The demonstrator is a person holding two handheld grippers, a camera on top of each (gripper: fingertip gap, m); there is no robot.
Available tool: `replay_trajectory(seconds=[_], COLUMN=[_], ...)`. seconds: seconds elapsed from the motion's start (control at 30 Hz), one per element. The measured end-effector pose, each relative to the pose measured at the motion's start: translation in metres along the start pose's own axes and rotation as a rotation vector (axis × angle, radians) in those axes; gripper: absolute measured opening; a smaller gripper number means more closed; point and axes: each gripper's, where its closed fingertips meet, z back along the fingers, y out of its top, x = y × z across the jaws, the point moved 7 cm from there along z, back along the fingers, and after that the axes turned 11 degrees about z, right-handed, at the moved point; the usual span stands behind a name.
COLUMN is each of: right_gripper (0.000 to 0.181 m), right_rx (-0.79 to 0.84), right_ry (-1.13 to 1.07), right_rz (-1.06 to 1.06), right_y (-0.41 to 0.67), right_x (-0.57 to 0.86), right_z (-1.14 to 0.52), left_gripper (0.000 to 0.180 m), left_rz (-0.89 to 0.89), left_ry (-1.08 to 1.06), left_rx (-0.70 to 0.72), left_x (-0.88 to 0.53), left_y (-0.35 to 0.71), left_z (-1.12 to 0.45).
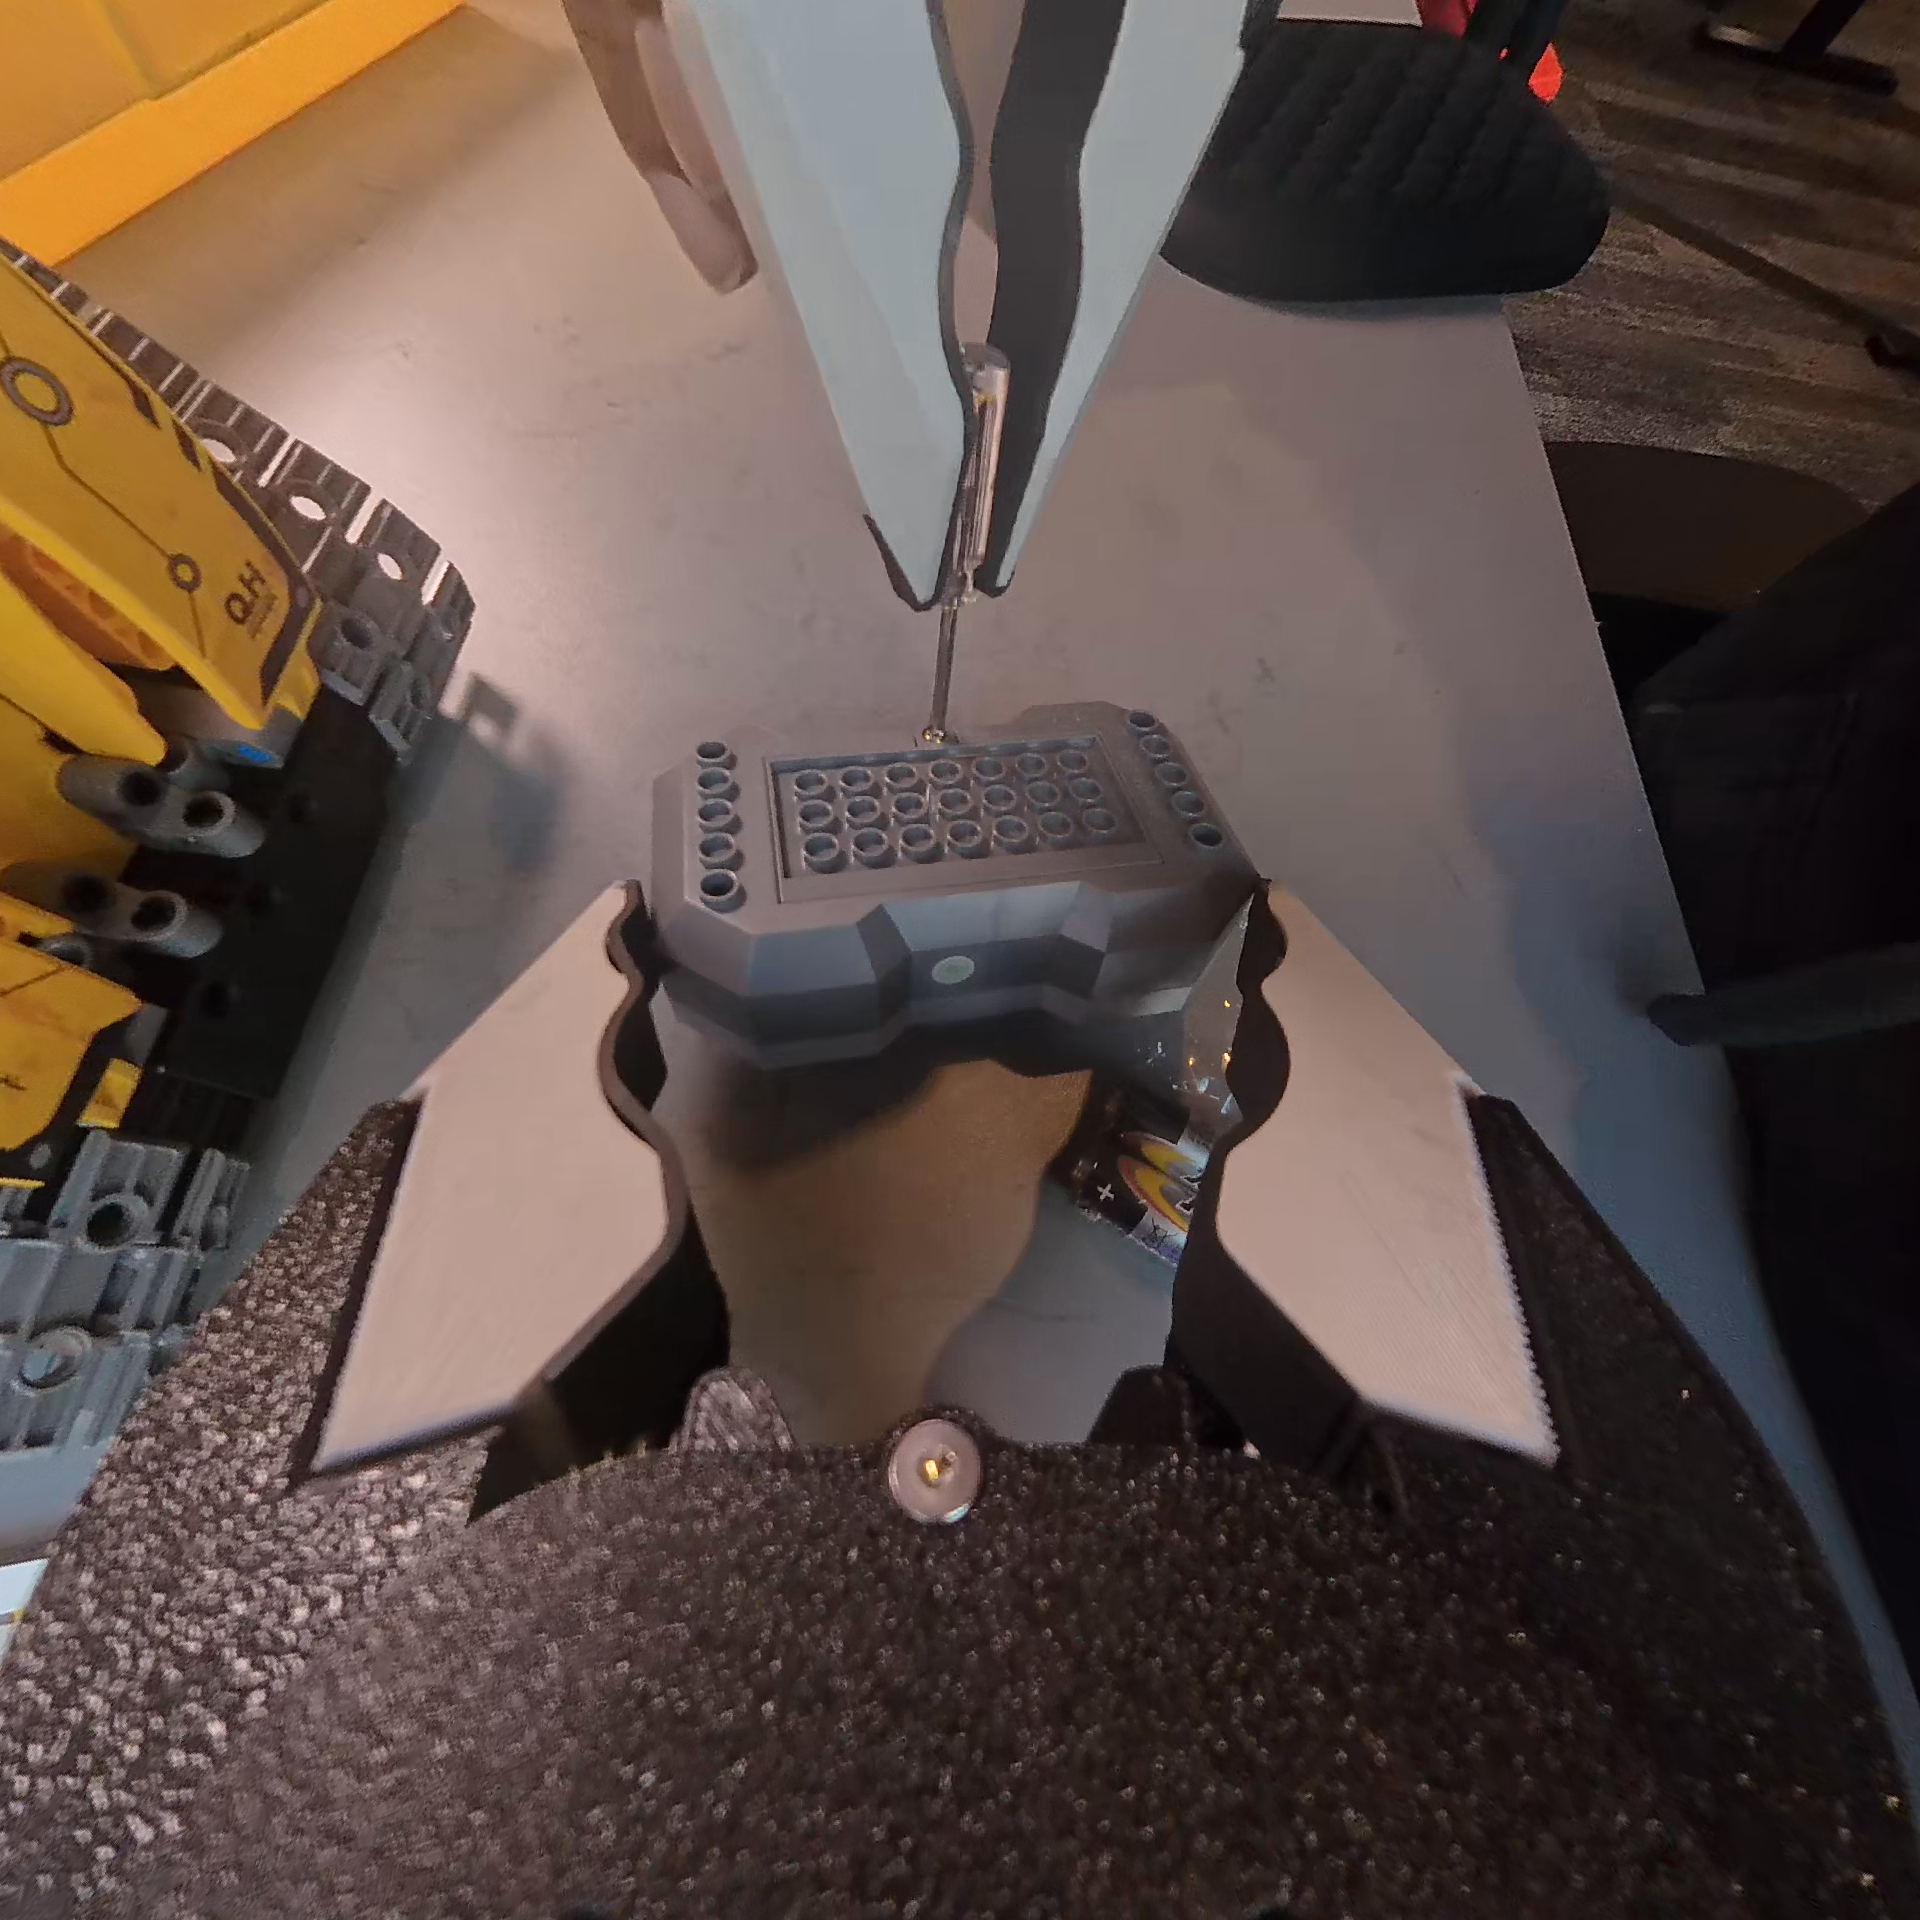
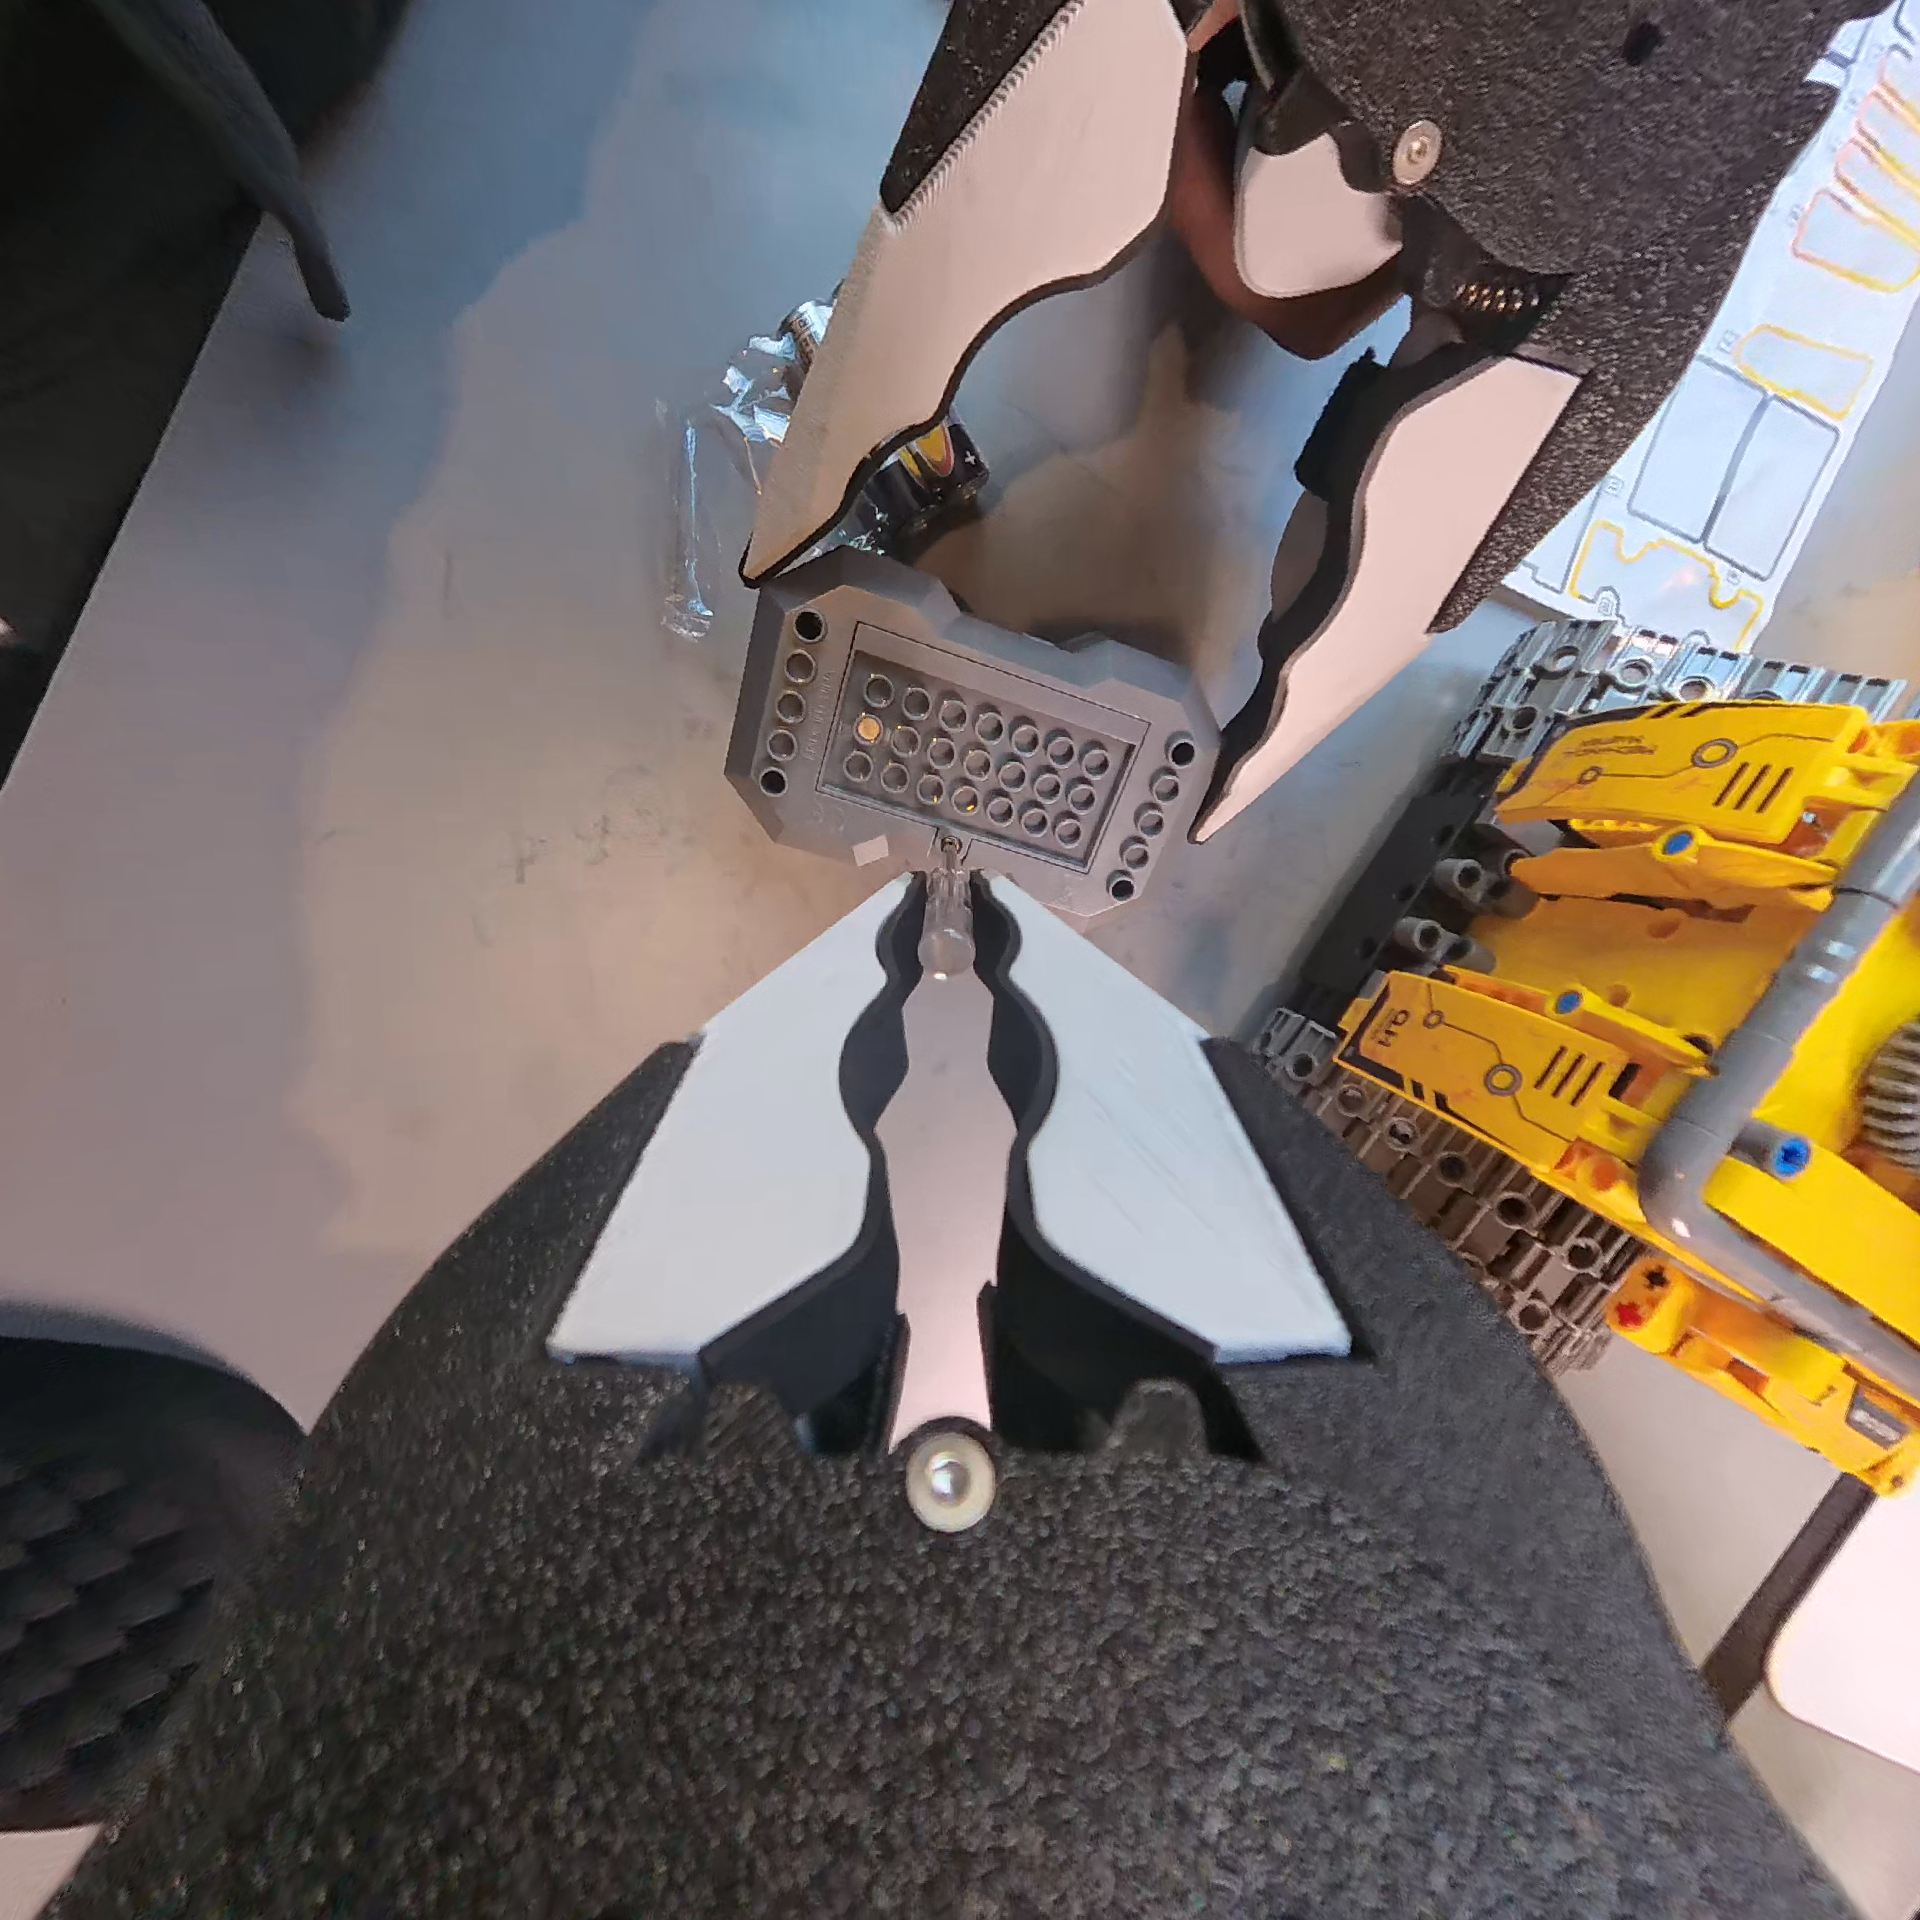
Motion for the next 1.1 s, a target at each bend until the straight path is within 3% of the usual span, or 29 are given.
replay_trajectory(seconds=[0.17, 0.27, 0.37, 0.6, 0.73, 0.83, 1.0, 1.1], right_gripper=[0.008, 0.007, 0.007, 0.007, 0.007, 0.007, 0.007, 0.007], right_rx=[-0.025, -0.018, 0.012, 0.173, 0.324, 0.349, 0.201, 0.153], right_ry=[0.009, 0.005, -0.041, -0.227, -0.301, -0.307, -0.316, -0.216], right_rz=[0.093, -0.035, -0.288, -1.158, -1.408, -1.288, -0.563, -0.318], right_y=[0.001, 0.001, -0.002, -0.007, -0.010, -0.009, 0.003, 0.008], right_x=[0.000, 0.002, -0.001, -0.020, -0.032, -0.030, -0.016, -0.014], right_z=[-0.001, -0.002, -0.002, -0.004, -0.007, -0.002, 0.017, 0.015], left_gripper=[0.111, 0.111, 0.111, 0.111, 0.111, 0.111, 0.111, 0.110], left_rz=[0.001, 0.004, 0.009, 0.023, 0.023, 0.020, 0.009, -0.008], left_ry=[0.001, 0.006, 0.016, 0.045, 0.044, 0.039, 0.019, -0.003], left_rx=[0.001, 0.000, -0.010, -0.034, -0.041, -0.042, -0.040, -0.034], left_x=[0.000, 0.000, 0.001, 0.003, 0.004, 0.003, 0.002, 0.001], left_y=[0.000, 0.000, 0.000, 0.001, 0.000, 0.000, -0.002, -0.003], left_z=[0.000, 0.000, 0.001, 0.001, 0.001, 0.001, 0.002, 0.002])
